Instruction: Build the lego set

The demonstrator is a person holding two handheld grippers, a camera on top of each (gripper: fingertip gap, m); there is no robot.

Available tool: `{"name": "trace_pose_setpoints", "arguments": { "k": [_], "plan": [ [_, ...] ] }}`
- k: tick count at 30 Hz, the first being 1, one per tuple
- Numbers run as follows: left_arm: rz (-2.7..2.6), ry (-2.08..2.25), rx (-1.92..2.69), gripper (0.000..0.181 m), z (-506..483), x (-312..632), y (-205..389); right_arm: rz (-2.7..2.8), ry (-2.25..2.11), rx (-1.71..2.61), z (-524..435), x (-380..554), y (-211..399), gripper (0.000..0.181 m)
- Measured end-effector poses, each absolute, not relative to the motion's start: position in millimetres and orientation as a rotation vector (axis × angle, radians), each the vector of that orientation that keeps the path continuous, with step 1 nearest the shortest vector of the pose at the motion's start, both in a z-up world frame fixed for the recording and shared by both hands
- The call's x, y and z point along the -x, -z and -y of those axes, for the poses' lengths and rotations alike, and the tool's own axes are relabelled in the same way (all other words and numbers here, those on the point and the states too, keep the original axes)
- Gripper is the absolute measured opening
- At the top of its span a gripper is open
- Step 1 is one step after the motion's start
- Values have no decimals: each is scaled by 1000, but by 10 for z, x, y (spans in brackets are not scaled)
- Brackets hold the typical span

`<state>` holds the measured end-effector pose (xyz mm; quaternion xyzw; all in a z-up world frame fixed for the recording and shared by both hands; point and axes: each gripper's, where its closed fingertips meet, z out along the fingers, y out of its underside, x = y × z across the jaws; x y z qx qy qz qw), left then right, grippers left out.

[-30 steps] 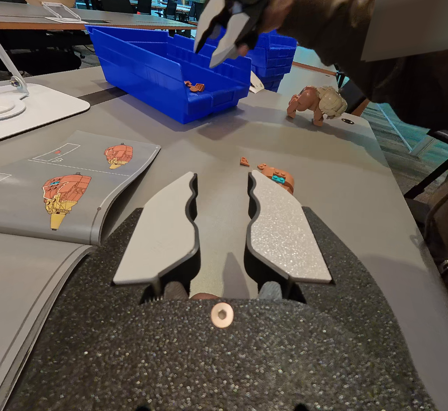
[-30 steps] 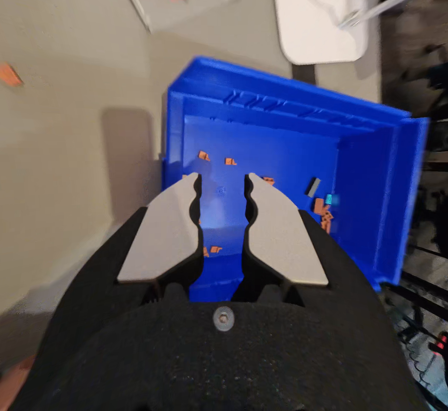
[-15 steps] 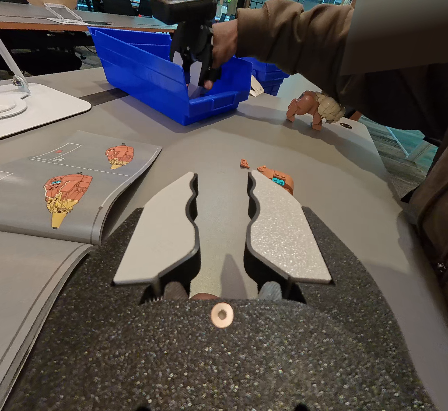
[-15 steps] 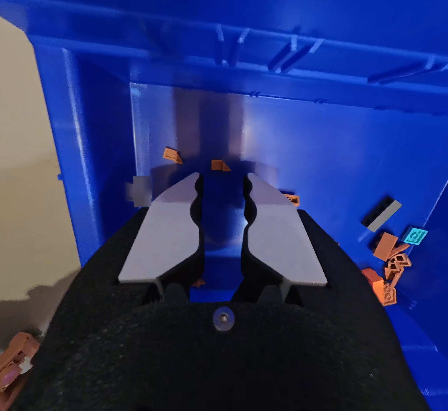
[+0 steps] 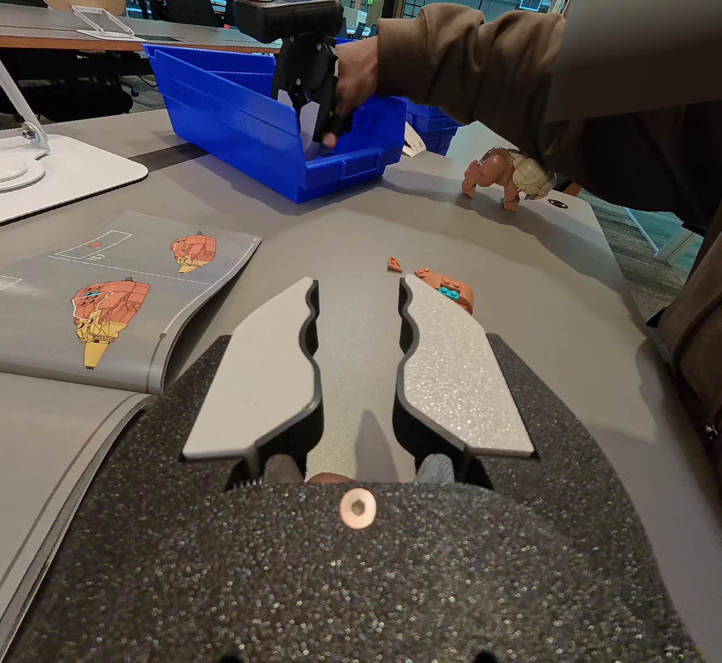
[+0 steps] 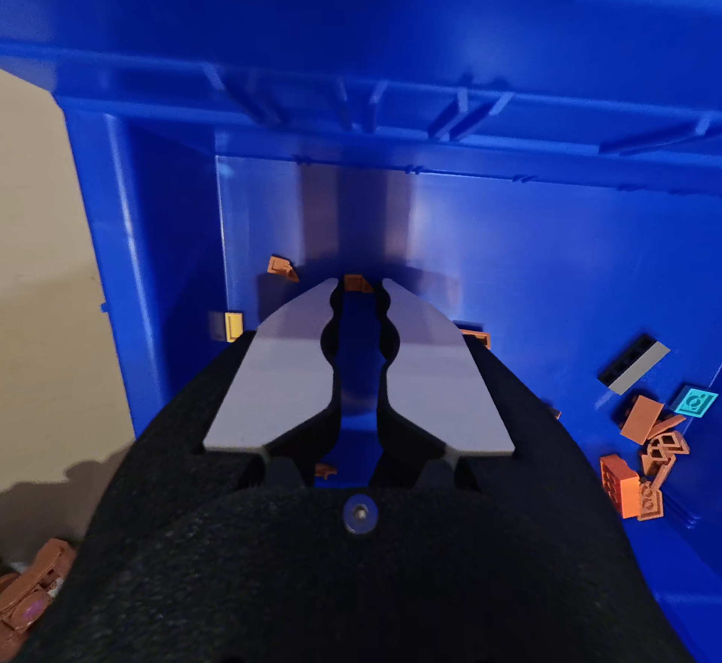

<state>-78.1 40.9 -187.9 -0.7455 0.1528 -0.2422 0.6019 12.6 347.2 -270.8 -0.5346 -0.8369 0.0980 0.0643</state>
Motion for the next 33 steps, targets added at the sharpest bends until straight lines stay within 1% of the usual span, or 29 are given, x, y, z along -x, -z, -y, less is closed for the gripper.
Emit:
{"name": "trace_pose_setpoints", "arguments": {
  "k": [5,9,13,15,18,21,27,33],
  "plan": [
    [-350,563,1725,39,-410,787,1877,2513,-281,1607,-3473,-168,2651,16],
    [-350,561,1724,39,-409,788,1875,2395,-427,1540,-3250,-159,2215,16],
    [-353,558,1727,39,-410,783,1880,2361,-582,1401,-2591,-250,1834,15],
    [-357,553,1731,39,-411,777,1885,2409,-609,1329,-2197,-308,1877,15],
    [-365,541,1732,39,-407,769,1889,2525,-607,1267,-1694,-395,2173,15],
    [-369,533,1733,39,-406,764,1891,2613,-582,1230,-1411,-453,2462,16],
    [-357,538,1730,39,-405,779,1885,2658,-536,1244,-1350,-477,2708,16],
    [-359,539,1731,39,-403,776,1886,2646,-550,1256,-1395,-505,2631,24]
  ]
}}
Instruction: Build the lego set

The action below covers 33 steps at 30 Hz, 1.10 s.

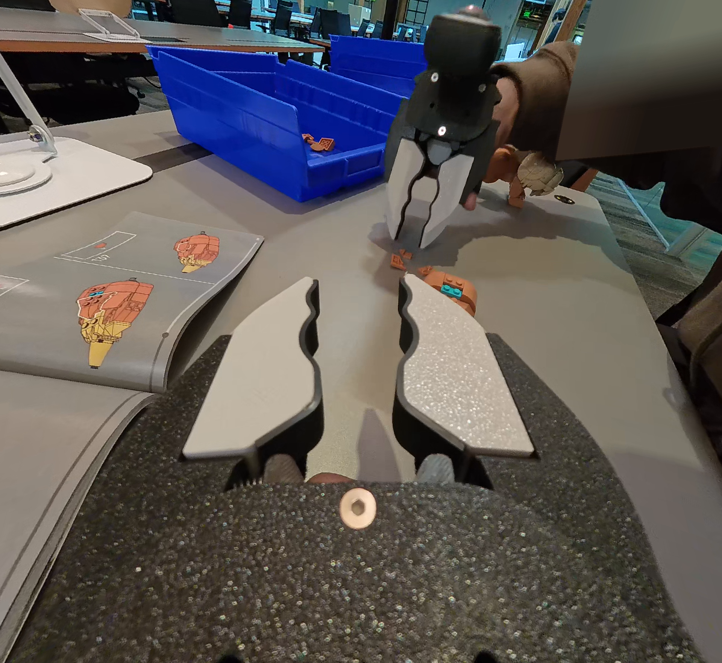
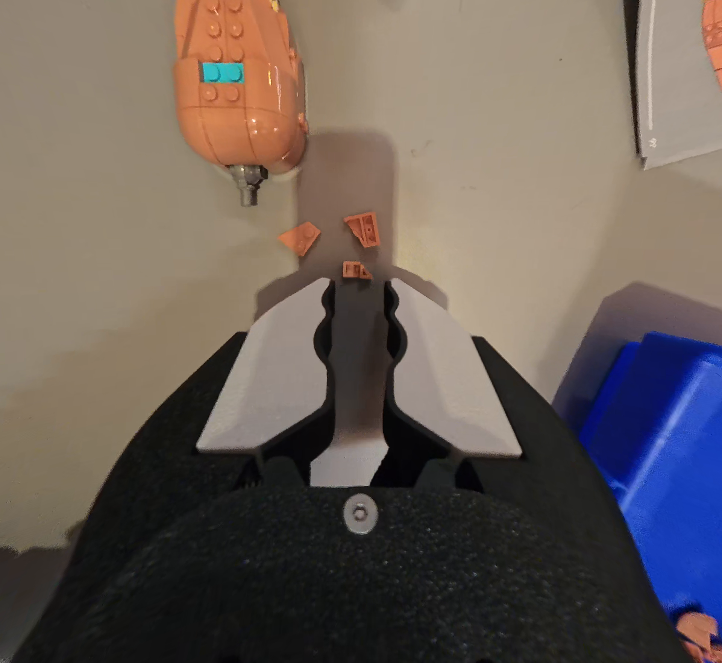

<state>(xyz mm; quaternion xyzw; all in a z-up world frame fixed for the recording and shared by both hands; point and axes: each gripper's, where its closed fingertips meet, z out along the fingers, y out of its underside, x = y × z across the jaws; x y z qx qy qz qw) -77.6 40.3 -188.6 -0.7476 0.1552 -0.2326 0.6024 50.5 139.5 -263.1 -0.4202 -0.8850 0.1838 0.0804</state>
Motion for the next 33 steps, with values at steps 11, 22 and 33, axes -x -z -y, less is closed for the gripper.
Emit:
{"name": "trace_pose_setpoints", "arguments": {
  "k": [11,22,33],
  "plan": [
    [-347,552,1733,39,-410,787,1886,2310,-348,1409,-3006,-226,1950,25],
    [-303,594,1723,39,-422,838,1863,2560,-340,1437,-3187,-182,2599,26],
    [-299,594,1721,39,-423,844,1859,2597,-346,1445,-3168,-179,2687,21]
  ]
}}
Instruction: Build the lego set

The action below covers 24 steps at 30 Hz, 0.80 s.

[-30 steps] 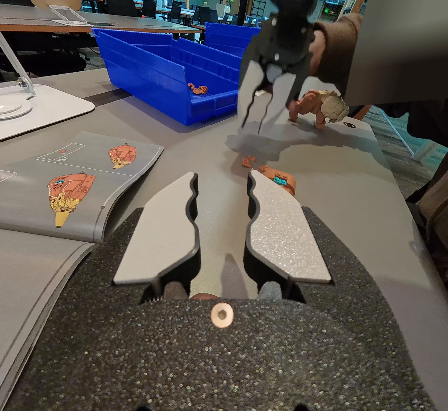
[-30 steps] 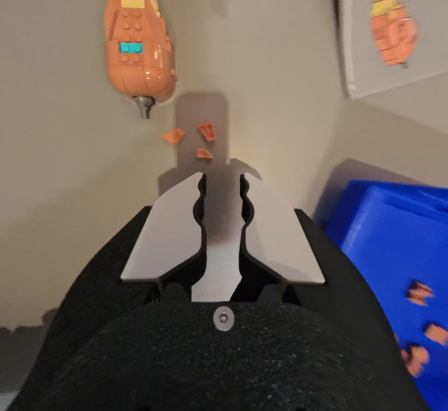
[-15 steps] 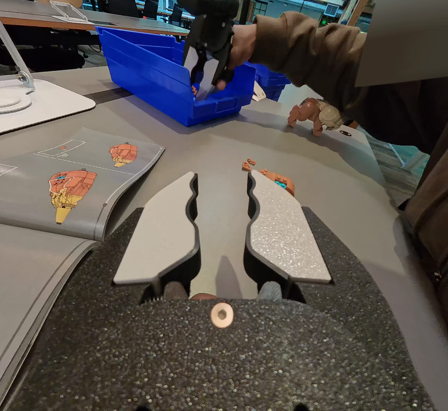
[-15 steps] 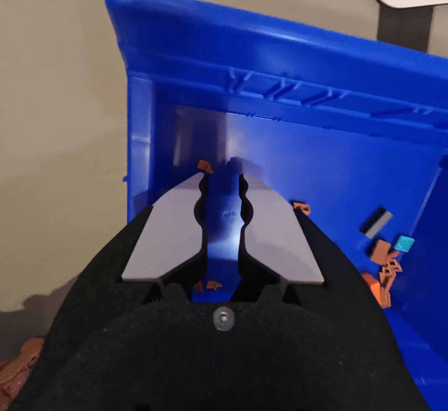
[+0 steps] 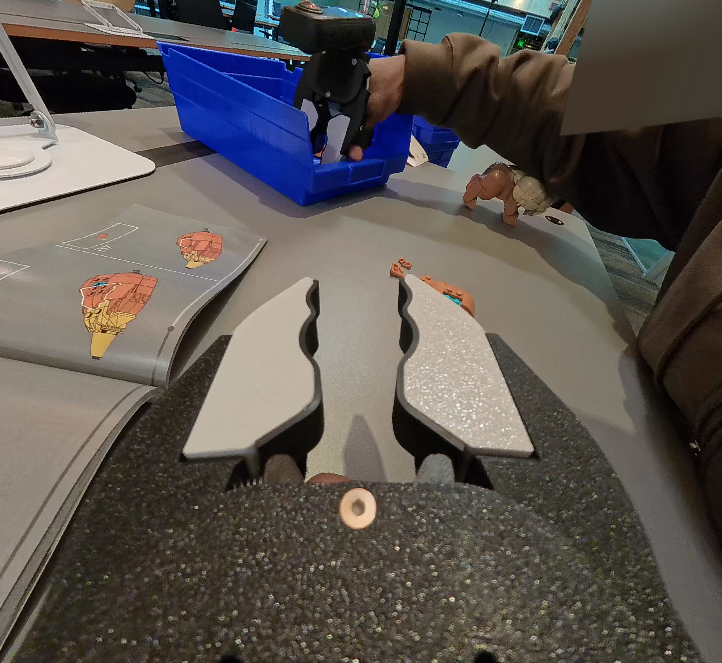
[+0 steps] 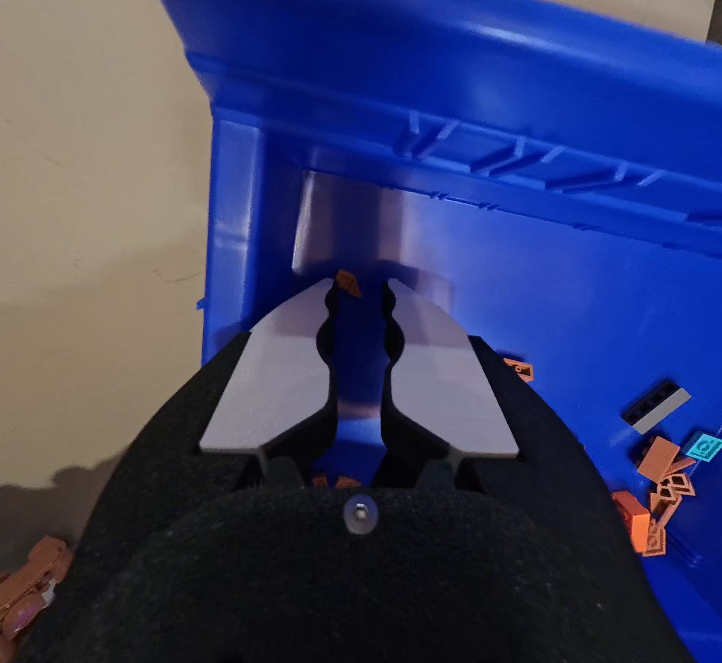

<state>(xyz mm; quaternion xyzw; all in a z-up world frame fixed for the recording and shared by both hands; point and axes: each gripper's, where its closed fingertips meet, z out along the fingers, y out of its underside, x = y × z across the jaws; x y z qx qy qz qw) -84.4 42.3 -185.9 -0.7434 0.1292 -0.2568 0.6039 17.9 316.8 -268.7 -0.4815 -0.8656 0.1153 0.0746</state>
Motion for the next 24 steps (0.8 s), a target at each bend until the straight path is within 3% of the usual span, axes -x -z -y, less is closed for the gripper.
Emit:
{"name": "trace_pose_setpoints", "arguments": {
  "k": [24],
  "plan": [
    [-294,600,1722,39,-425,850,1859,2590,-335,1413,-3289,-114,2701,21]
  ]
}}
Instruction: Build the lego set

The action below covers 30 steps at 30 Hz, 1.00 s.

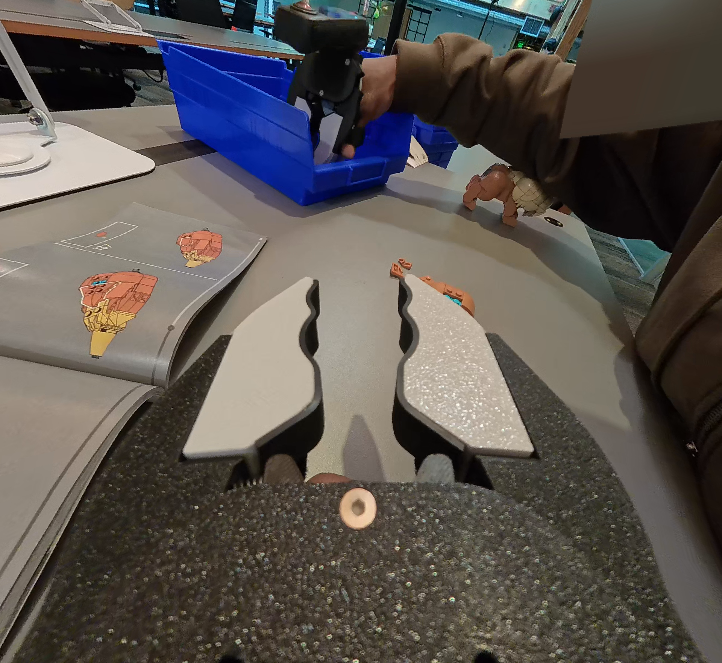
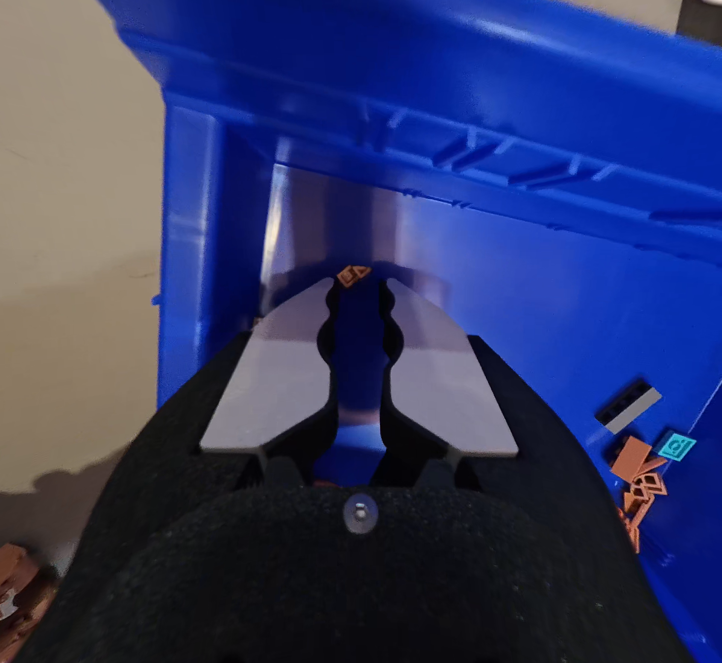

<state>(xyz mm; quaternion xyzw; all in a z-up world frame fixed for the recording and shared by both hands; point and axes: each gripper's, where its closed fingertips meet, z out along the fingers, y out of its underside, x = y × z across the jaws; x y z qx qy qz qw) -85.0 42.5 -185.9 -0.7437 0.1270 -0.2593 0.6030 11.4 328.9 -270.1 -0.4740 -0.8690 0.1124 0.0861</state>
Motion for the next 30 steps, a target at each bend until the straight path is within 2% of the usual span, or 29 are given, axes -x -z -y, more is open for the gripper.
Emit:
{"name": "trace_pose_setpoints", "arguments": {
  "k": [18,23,30],
  "plan": [
    [-300,596,1722,39,-423,843,1863,2531,-355,1489,-3286,-34,2695,24],
    [-302,594,1722,39,-423,840,1863,2548,-386,1507,-3248,-49,2706,14],
    [-306,589,1722,39,-422,837,1864,2543,-384,1528,-3248,-46,2706,12]
  ]
}}
